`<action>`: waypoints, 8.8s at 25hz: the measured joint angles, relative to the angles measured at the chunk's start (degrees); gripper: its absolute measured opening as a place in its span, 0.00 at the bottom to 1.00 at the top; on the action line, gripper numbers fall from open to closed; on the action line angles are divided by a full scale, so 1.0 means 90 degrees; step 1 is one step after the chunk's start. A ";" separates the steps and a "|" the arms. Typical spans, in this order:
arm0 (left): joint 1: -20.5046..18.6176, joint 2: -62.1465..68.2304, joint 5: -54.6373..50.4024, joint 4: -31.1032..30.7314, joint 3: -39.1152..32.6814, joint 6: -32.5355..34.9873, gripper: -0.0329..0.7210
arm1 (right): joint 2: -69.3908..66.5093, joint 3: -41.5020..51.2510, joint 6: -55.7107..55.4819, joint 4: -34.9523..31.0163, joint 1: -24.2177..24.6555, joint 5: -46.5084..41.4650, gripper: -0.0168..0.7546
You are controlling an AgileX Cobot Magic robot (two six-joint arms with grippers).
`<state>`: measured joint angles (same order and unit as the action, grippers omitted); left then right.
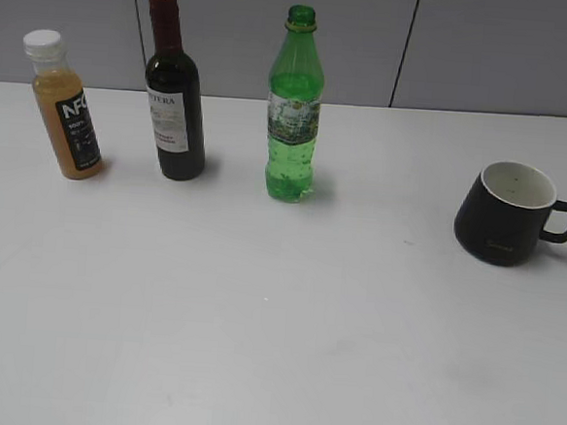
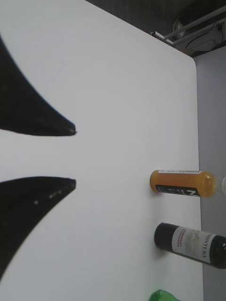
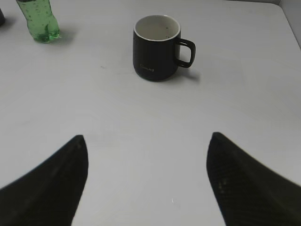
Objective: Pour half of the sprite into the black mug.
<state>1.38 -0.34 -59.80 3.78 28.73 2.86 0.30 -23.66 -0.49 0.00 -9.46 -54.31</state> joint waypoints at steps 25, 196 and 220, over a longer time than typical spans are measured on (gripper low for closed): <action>0.0000 0.0000 0.0000 0.0000 0.0000 0.0000 0.36 | -0.0539 -0.0156 0.0015 0.0196 0.0000 0.2188 0.79; 0.0000 0.0000 0.0000 0.0000 0.0000 0.0000 0.36 | -1.3839 -0.0942 0.0195 0.0934 0.2080 1.3903 0.53; 0.0000 0.0000 0.0000 0.0000 0.0000 0.0000 0.36 | -1.2599 -0.0617 -0.0893 0.3127 0.2072 1.3463 0.11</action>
<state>1.38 -0.34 -59.80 3.78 28.73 2.86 -113.09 -29.21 -8.53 28.14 9.19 66.86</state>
